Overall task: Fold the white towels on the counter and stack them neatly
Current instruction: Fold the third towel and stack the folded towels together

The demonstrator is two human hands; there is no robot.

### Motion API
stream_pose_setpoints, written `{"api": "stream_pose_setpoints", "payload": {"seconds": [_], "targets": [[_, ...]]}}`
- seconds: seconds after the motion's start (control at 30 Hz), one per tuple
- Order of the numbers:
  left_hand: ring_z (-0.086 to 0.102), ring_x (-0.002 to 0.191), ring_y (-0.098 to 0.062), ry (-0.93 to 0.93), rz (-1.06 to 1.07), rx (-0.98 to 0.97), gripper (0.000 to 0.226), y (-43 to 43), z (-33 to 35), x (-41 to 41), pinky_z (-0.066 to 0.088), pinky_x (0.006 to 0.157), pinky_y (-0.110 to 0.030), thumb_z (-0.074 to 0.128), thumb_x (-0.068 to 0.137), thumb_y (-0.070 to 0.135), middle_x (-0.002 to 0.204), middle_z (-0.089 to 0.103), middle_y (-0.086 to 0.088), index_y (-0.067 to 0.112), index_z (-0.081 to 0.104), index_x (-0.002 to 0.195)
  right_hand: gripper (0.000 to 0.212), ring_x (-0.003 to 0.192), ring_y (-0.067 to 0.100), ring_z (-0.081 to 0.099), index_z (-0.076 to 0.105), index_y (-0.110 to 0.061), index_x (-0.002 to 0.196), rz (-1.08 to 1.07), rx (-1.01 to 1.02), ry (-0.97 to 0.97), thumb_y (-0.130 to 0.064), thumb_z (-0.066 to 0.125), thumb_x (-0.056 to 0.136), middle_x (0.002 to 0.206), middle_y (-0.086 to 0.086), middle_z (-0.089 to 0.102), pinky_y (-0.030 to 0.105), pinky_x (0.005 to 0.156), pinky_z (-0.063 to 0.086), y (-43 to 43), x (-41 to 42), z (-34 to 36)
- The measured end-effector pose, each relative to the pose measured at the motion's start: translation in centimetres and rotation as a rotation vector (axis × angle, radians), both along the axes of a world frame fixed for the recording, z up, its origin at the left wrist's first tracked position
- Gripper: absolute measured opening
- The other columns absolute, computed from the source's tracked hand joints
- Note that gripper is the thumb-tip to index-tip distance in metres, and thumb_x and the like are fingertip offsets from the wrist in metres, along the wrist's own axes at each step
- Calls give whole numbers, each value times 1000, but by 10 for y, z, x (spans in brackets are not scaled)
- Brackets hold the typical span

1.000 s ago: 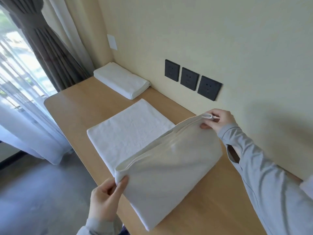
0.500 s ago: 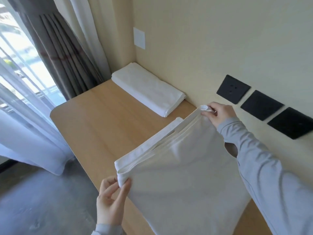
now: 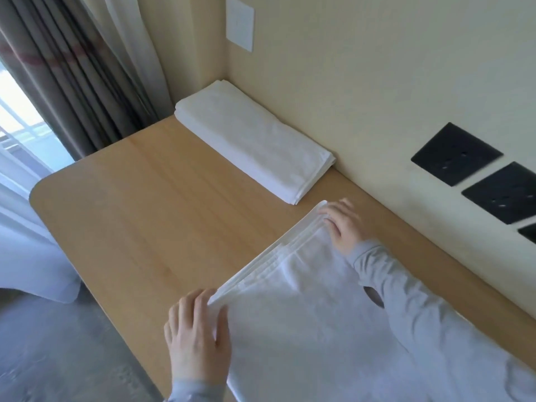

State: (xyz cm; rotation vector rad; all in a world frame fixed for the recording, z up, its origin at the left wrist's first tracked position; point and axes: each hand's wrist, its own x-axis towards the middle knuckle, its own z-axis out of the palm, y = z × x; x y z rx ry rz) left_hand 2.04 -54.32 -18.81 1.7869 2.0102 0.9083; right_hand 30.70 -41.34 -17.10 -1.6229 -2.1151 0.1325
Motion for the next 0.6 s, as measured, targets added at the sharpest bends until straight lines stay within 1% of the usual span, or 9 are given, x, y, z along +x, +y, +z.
{"api": "stream_pose_setpoints", "payload": {"seconds": [0.07, 0.17, 0.23, 0.3, 0.33, 0.43, 0.5, 0.57, 0.6], "targets": [[50, 87, -26, 71, -126, -7, 37, 13, 1, 11, 38, 71, -38, 43, 81, 40, 92, 62, -5, 14, 66, 96, 21, 94, 27, 57, 69, -4, 91, 150, -84, -175, 8, 60, 76, 92, 5, 68, 42, 77, 50, -1, 1, 4], [57, 77, -34, 123, -171, -126, 45, 25, -5, 15, 43, 66, -40, 42, 75, 50, 82, 59, -5, 13, 67, 85, 32, 116, 20, 48, 60, -14, 117, 222, -274, -413, -10, 57, 85, 118, -2, 58, 33, 92, 32, 3, 7, 4], [56, 76, -35, 79, -156, -165, 58, 28, -9, 13, 43, 68, -41, 41, 74, 62, 80, 59, -5, 10, 65, 82, 32, 119, 15, 42, 55, -19, 122, 220, -337, -458, -23, 55, 89, 123, -6, 51, 28, 94, 25, 11, 12, 5], [54, 71, -34, 42, -156, -144, 75, 29, -13, 9, 43, 66, -40, 32, 76, 76, 76, 57, -5, 8, 62, 76, 28, 113, 13, 41, 55, -21, 114, 216, -390, -497, -32, 57, 88, 117, -8, 49, 24, 91, 25, 21, 13, 10], [53, 68, -33, 21, -160, -132, 78, 29, -14, 8, 44, 64, -39, 28, 78, 78, 74, 56, -6, 6, 61, 73, 24, 108, 12, 41, 56, -22, 107, 219, -428, -516, -34, 59, 87, 111, -9, 49, 24, 89, 26, 26, 11, 13], [50, 62, -32, -54, -174, -72, 75, 29, -16, 3, 46, 61, -40, 34, 80, 73, 69, 54, -8, 3, 57, 66, 19, 90, 13, 40, 45, -20, 86, 188, -580, -444, -29, 63, 85, 92, -7, 46, 28, 81, 34, 36, 6, 18], [47, 61, -29, -92, -217, -75, 69, 29, -14, -2, 43, 61, -37, 37, 83, 68, 67, 52, -5, 4, 54, 66, 23, 78, 17, 43, 38, -18, 83, 114, -650, -338, -23, 59, 88, 80, -3, 44, 29, 68, 37, 38, 6, 24], [44, 62, -26, -121, -273, -96, 52, 30, -12, -9, 38, 66, -27, 46, 83, 56, 65, 50, 2, 7, 51, 67, 21, 63, 18, 41, 36, -18, 83, 58, -643, -307, -22, 55, 91, 67, -4, 41, 25, 52, 29, 40, 7, 30], [44, 63, -24, -149, -285, -119, 41, 31, -12, -12, 35, 66, -22, 52, 84, 48, 64, 49, 6, 10, 50, 68, 21, 58, 17, 38, 36, -17, 84, 32, -641, -287, -22, 55, 92, 63, -4, 38, 24, 49, 25, 42, 6, 31]]}}
